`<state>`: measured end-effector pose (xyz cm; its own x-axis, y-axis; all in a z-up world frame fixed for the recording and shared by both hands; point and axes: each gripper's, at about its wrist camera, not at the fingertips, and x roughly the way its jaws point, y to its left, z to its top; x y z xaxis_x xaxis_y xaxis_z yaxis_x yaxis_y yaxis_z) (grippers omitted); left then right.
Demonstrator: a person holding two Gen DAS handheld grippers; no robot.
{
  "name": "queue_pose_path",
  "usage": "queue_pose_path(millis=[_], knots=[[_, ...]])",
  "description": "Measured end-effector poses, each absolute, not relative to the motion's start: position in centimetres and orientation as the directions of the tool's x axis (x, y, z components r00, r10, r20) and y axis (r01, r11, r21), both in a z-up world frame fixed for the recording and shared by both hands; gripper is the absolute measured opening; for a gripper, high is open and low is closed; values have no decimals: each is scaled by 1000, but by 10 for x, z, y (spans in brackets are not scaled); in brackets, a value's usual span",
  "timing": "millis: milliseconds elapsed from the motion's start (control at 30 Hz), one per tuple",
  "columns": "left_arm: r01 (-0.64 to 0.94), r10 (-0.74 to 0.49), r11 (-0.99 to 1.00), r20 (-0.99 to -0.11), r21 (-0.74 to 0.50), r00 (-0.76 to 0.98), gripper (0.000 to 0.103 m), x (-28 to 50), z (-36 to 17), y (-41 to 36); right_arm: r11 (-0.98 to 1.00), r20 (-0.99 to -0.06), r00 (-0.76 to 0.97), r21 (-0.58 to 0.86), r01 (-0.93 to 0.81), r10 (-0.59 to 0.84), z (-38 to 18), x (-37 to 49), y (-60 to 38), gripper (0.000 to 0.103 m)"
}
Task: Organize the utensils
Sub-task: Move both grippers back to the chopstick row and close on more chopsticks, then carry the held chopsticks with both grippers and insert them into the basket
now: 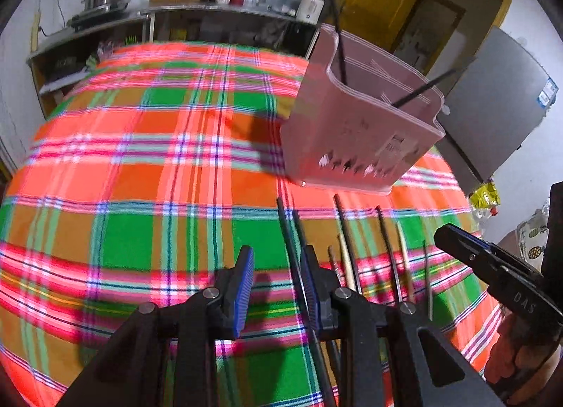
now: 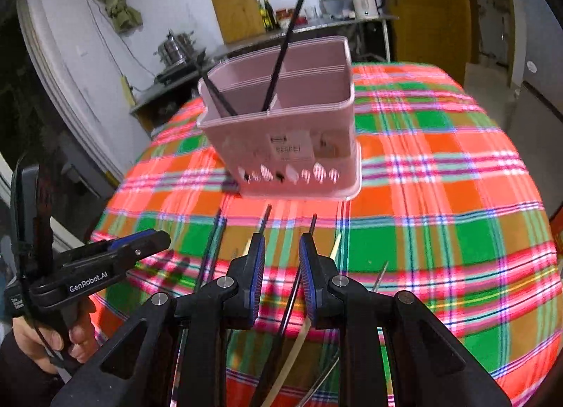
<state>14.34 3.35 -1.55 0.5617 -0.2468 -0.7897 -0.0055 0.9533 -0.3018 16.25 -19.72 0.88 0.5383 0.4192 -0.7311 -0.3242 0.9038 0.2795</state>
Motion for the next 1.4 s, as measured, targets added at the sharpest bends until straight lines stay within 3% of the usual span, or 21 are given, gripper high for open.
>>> queue_pose_path(millis=[600, 767, 867, 1100, 1200, 1400], knots=[[-1, -221, 966, -831, -257, 510, 27, 174, -43, 15, 920, -802, 468, 252, -299, 371, -32, 188, -181, 20], [3, -178, 979, -841, -205, 511, 20, 177, -43, 11, 926, -814, 459, 242, -290, 357, -39, 195, -177, 20], [-1, -145, 986, -846, -169, 513, 10, 178, -44, 8, 931, -824, 453, 230, -282, 341, -43, 199, -174, 20], [38, -111, 994, -856, -106, 505, 10, 183, -43, 0, 943, -840, 451, 189, -275, 300, -45, 209, -164, 20], [58, -100, 995, -861, -82, 499, 10, 186, -42, -4, 946, -848, 451, 161, -281, 278, -46, 211, -159, 7], [37, -137, 990, -860, -137, 491, 9, 188, -42, 3, 943, -843, 446, 193, -271, 301, -44, 212, -163, 7]])
